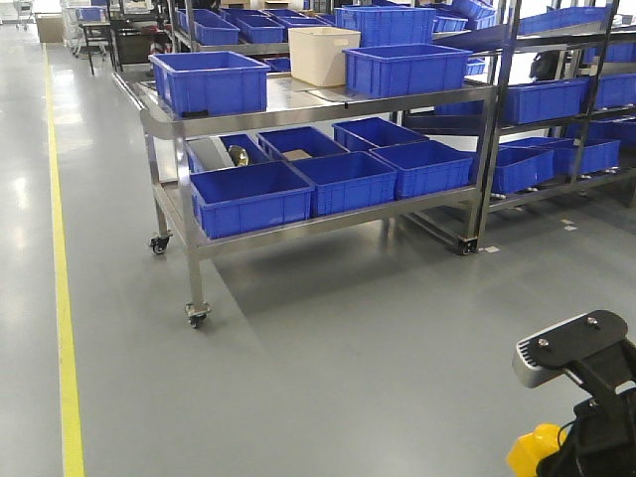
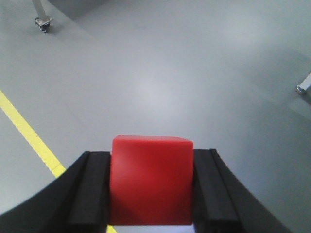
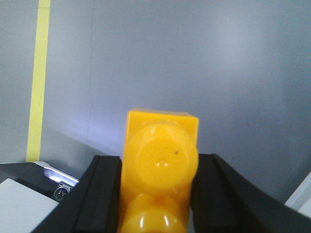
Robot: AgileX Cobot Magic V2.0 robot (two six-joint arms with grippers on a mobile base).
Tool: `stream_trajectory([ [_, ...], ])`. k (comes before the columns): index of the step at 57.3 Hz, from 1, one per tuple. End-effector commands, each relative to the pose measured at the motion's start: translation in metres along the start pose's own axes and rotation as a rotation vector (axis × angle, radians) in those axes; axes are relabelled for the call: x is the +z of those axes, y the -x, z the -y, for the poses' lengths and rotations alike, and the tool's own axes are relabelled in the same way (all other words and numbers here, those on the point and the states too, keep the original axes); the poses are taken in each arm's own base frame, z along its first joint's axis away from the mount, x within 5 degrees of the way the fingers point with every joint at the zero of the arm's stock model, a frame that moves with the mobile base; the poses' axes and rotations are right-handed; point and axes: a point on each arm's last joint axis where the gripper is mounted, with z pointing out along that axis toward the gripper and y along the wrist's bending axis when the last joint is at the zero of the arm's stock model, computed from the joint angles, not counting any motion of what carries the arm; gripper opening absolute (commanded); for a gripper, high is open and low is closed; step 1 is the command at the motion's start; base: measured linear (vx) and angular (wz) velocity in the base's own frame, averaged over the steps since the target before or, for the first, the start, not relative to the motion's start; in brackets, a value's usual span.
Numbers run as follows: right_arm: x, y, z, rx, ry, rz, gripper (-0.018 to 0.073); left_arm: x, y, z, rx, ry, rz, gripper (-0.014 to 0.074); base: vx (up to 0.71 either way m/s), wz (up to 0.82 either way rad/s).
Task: Pick red and yellow blocks into blue bin
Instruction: 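Drive away from the conveyor holding both blocks, then drive along the shelves to the large blue bin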
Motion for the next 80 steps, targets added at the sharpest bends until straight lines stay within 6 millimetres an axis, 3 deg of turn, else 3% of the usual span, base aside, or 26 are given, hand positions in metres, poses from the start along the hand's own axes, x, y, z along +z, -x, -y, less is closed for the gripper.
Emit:
stream_trajectory([
  [1,-0.0119,0.0085,0.0013,-0.013,-0.019,0.087,0.0269,-0.0061,0.0118,0.0016,-0.004,-0.007,0.094,0.0237,0.42,-0.05],
  [43,-0.0119,0.0085,0.0013,-0.013,-0.019,0.087,0.0269,-0.0061,0.0117,0.0016,-0.004,-0.007,0.093,0.0237,0.45,-0.04],
  [80,-0.0119,0.0083,0.0013,-0.013,-0.018,0.085,0.0269,-0.0061,0.0116,0.0016,-0.004,-0.007,0.093,0.0237,0.48,-0.28],
])
